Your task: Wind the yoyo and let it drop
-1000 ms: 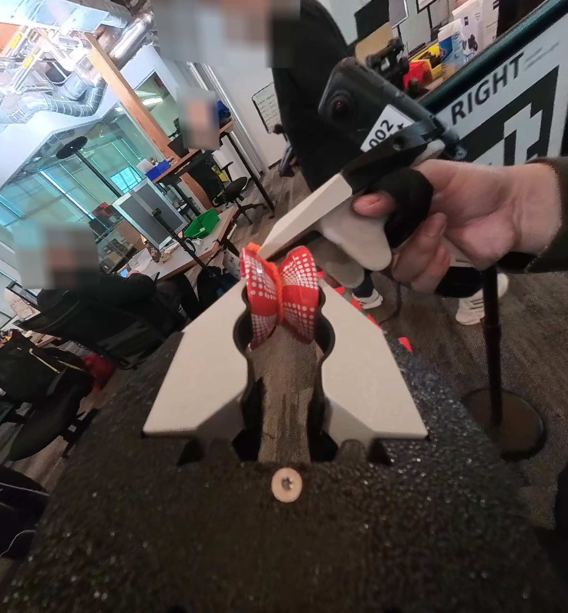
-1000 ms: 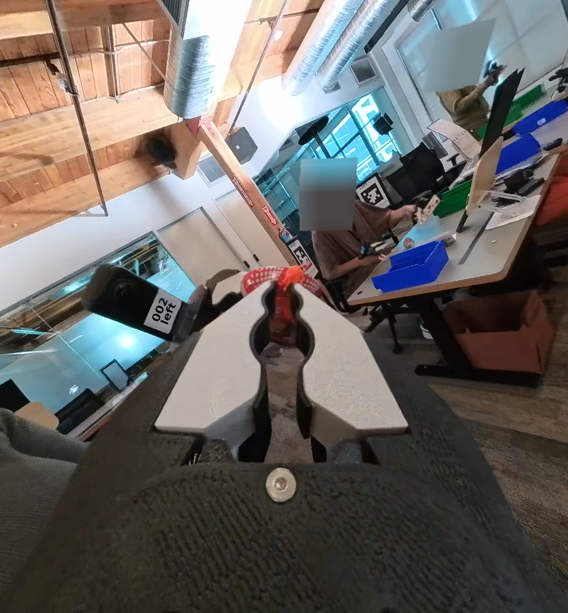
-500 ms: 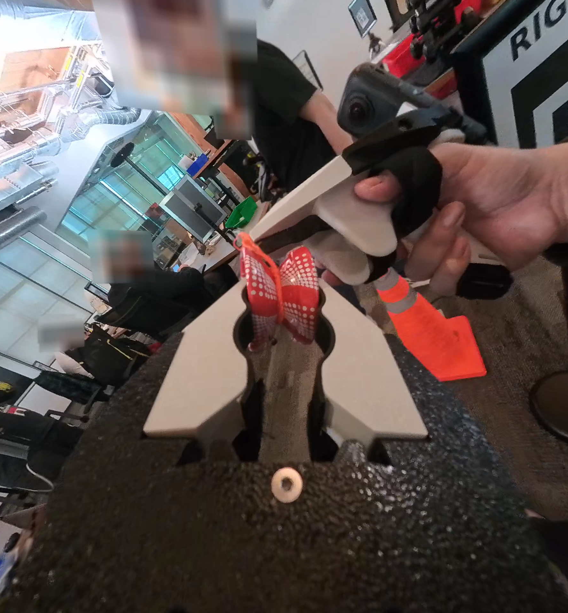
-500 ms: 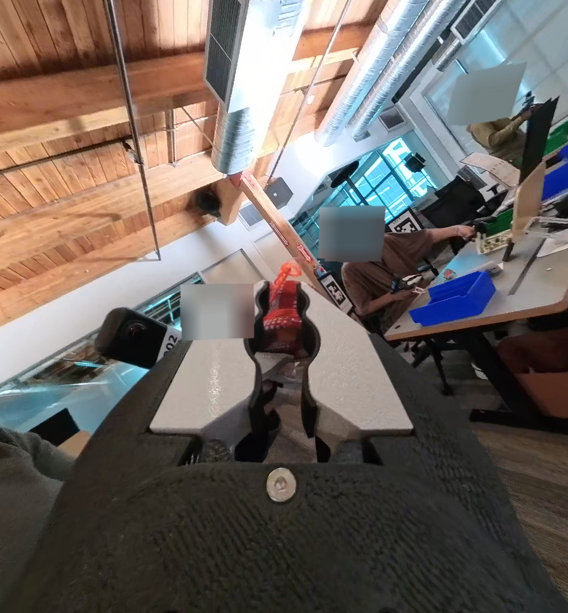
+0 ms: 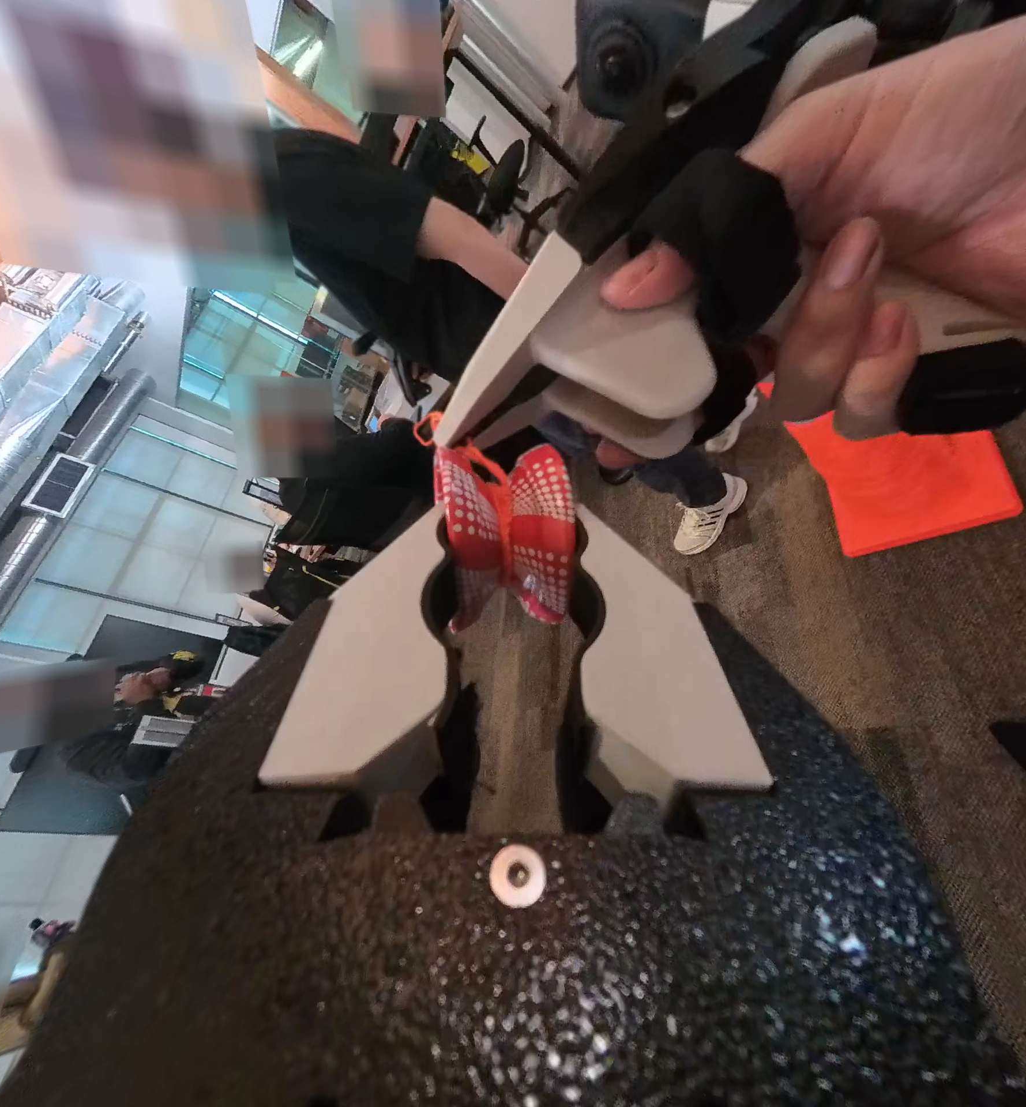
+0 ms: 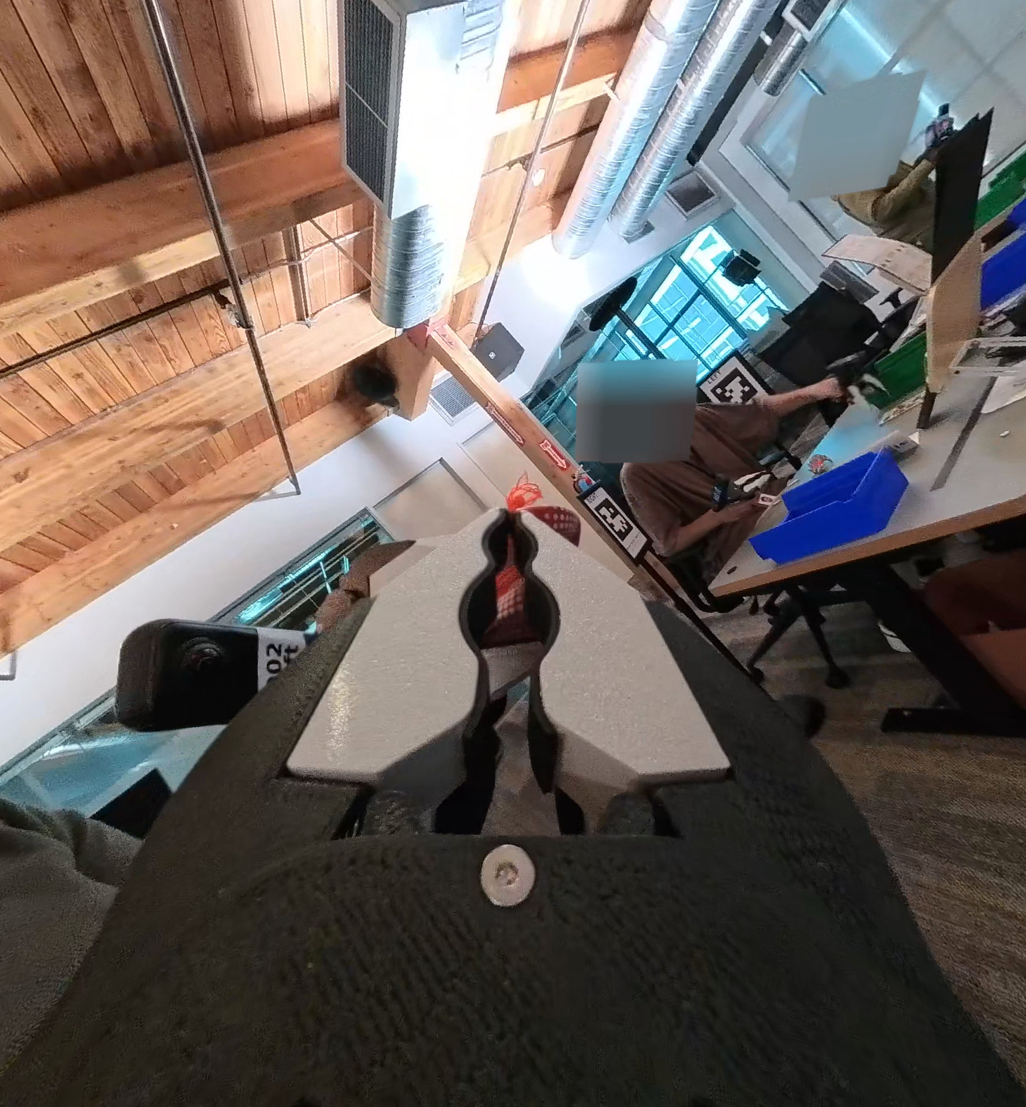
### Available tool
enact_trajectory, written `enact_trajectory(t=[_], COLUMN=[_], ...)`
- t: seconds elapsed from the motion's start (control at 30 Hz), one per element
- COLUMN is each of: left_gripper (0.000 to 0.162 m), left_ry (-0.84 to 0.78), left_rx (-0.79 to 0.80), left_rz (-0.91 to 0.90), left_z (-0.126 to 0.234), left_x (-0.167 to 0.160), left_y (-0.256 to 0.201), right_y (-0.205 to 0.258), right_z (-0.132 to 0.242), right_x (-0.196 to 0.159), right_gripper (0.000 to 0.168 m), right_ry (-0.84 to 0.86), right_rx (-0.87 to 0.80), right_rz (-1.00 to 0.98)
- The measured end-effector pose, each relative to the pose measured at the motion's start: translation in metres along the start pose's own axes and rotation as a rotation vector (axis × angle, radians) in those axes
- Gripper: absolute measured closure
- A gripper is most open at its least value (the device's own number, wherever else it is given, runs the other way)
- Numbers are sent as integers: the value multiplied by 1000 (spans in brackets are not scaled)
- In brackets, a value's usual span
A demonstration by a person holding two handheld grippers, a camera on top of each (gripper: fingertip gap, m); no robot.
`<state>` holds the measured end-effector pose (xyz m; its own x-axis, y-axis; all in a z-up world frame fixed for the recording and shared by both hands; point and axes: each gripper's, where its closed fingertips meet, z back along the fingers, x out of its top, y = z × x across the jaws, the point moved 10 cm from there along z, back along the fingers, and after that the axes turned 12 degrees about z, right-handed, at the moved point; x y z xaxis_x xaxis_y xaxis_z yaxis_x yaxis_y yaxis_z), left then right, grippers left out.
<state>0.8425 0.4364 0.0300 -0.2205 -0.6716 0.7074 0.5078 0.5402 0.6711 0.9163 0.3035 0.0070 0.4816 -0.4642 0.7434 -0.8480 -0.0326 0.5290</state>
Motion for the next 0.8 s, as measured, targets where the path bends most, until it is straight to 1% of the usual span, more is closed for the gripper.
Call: enact_trajectory(t=[0.1,0.2,0.3,0.4,0.47,0.53,0.57,0.63,0.7,0.8], left_gripper=[131,131,131,130,92,54,42,39,39,40], left_ry=[2,57,39,-2,12,28,19,6,7,35], left_rx=[6,92,205,338,363,368,383,452,513,606], left_rz=[54,207,375,558,702,830,862,897,916,955], left_z=[-4,-12,-14,-13,-10,5,19,53,89,138], left_x=[-4,-20,-36,-55,-72,-90,-98,-113,-123,-134], left_y=[-1,8,23,47,62,68,67,60,49,33], right_y=[0,-1,-3,-2,-3,-4,-4,-6,-10,-22], right_z=[1,-7,-41,-89,-119,-141,-152,-163,-166,-162], right_x=[1,11,23,31,38,45,49,50,47,38], right_gripper=[168,168,168,168,168,168,168,168,168,168], right_ry=[18,63,190,296,337,355,364,392,419,453], right_rx=[-40,-69,-77,-42,-52,-52,-54,-60,-67,-79], right_rz=[72,195,367,508,636,714,755,847,910,932])
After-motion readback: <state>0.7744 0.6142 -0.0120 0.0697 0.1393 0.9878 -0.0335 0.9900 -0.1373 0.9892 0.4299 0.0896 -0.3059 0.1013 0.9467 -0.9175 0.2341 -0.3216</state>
